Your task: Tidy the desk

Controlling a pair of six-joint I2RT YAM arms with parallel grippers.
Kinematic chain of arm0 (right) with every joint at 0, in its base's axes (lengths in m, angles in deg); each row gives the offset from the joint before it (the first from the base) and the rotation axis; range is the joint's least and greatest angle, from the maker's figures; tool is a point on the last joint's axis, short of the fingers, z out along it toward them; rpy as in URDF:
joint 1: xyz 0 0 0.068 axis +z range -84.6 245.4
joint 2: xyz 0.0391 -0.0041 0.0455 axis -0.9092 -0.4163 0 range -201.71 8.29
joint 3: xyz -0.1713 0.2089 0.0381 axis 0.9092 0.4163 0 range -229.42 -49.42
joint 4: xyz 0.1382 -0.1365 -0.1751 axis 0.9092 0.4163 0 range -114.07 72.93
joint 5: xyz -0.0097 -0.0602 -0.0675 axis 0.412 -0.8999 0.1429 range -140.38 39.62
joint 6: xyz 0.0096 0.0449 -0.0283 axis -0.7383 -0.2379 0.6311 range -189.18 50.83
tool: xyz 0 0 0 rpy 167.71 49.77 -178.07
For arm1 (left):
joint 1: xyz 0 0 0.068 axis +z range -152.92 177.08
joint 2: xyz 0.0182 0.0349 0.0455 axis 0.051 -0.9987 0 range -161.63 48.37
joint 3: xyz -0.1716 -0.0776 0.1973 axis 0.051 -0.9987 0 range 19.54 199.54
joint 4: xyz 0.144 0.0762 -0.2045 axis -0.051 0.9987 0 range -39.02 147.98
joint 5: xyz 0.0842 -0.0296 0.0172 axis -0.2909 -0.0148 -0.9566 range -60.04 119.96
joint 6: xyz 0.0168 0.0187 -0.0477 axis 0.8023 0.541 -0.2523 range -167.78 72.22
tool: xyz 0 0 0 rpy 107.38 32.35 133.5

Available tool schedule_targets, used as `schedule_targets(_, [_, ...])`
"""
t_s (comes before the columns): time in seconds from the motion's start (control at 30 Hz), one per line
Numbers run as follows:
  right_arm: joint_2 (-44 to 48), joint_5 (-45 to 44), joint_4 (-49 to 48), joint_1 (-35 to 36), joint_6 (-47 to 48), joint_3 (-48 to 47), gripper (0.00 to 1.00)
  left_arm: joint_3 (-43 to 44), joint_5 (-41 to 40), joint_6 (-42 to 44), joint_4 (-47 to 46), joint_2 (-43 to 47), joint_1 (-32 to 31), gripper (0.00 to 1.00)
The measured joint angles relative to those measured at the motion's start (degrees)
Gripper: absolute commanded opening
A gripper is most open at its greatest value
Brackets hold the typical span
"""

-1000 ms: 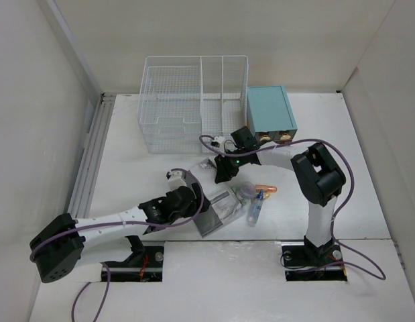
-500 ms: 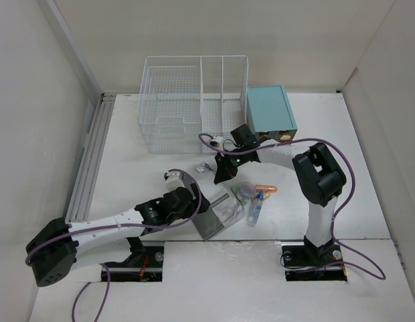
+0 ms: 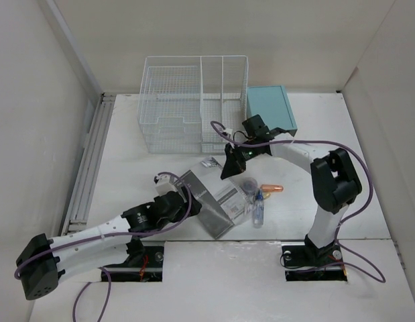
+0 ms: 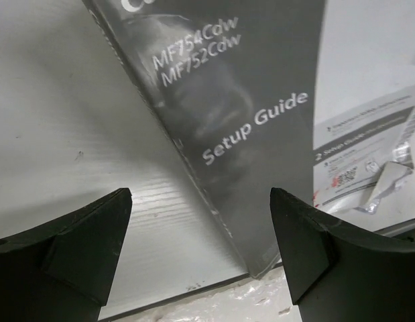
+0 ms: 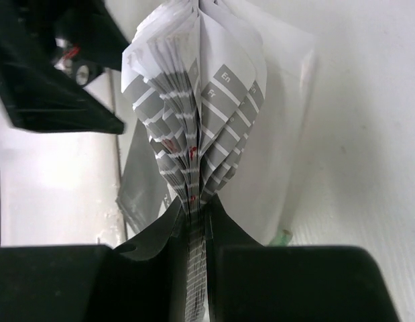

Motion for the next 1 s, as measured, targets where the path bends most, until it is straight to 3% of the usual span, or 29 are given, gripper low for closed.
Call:
schedule_targets(0.27, [0.1,7.2,7.5,0.0,7.3,-2.3,0.00,-3.0,-0.1,0.3,-3.6,-0.2,0.0,0.82])
schedule_targets(0.37, [-1.8,10.5,15.6,0.0,15.0,-6.2,0.00,-5.3,0.3,1.4,-8.7,0.3,0.0,0.82])
schedule_targets(0.5, [-7.9,15.0,30.9,-0.1,32.2,-13.1,0.00,-8.7,2.1,3.3,-15.1,3.2,0.0,0.81])
schedule_targets(0.6, [-10.2,17.4,36.1,-0.4,39.6,-14.1,0.00,-10.6,3.5,4.9,-19.7,6.5,0.0,0.77])
schedule_targets(0.63, [-10.3,17.7,37.4,-0.5,41.4,-14.1,0.00,-11.0,3.8,5.5,-21.0,7.6,0.0,0.74])
schedule_targets(0.77, [-9.8,18.6,41.4,-0.5,45.7,-14.2,0.00,-13.1,5.2,7.1,-25.0,11.9,0.4,0.45])
schedule_targets(0.8, [-9.5,18.6,42.1,-0.6,46.4,-14.3,0.00,-13.8,5.4,7.4,-25.4,12.3,0.7,0.30])
schedule_targets(0.97, [-8.3,18.1,44.5,-0.5,48.0,-14.3,0.00,-15.2,7.7,8.0,-29.2,12.4,1.4,0.00])
schedule_targets(1.0, [-8.0,17.9,44.8,-0.5,48.2,-14.3,0.00,-15.2,8.0,8.2,-30.0,12.3,1.4,0.00])
